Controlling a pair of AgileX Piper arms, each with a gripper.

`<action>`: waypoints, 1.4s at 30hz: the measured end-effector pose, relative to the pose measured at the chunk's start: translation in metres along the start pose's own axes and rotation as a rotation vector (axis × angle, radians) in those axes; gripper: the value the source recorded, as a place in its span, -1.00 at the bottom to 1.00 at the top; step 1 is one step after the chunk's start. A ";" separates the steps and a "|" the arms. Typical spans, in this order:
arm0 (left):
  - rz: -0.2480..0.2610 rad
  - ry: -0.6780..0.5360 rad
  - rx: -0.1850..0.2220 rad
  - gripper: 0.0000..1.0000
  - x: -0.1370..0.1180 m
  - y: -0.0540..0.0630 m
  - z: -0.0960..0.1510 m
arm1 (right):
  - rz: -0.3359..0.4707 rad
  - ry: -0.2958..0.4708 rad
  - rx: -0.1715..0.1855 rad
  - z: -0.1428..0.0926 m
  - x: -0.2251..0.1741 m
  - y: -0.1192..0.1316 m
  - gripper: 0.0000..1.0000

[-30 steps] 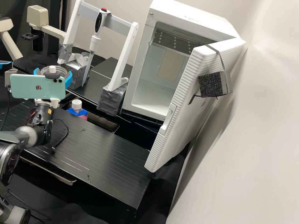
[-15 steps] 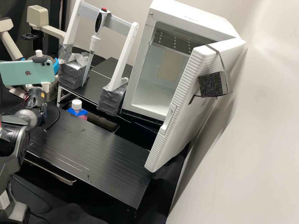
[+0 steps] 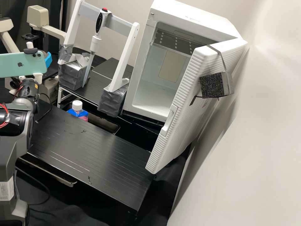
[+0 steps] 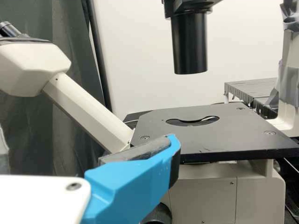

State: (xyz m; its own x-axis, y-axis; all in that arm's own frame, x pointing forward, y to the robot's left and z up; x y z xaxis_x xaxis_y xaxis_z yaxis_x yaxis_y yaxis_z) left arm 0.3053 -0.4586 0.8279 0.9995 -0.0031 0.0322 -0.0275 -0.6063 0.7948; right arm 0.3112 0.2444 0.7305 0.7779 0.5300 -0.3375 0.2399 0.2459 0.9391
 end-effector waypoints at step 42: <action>0.000 0.000 0.000 1.00 0.000 0.000 0.000 | -0.082 -0.080 0.199 0.035 0.114 -0.068 -1.00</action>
State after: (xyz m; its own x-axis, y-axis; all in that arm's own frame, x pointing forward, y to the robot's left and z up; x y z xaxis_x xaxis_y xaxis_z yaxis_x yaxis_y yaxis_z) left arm 0.3053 -0.4586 0.8279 0.9995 -0.0031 0.0322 -0.0275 -0.6063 0.7948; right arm 0.4041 0.2605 0.6306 0.7928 0.4466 -0.4147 0.4081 0.1162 0.9055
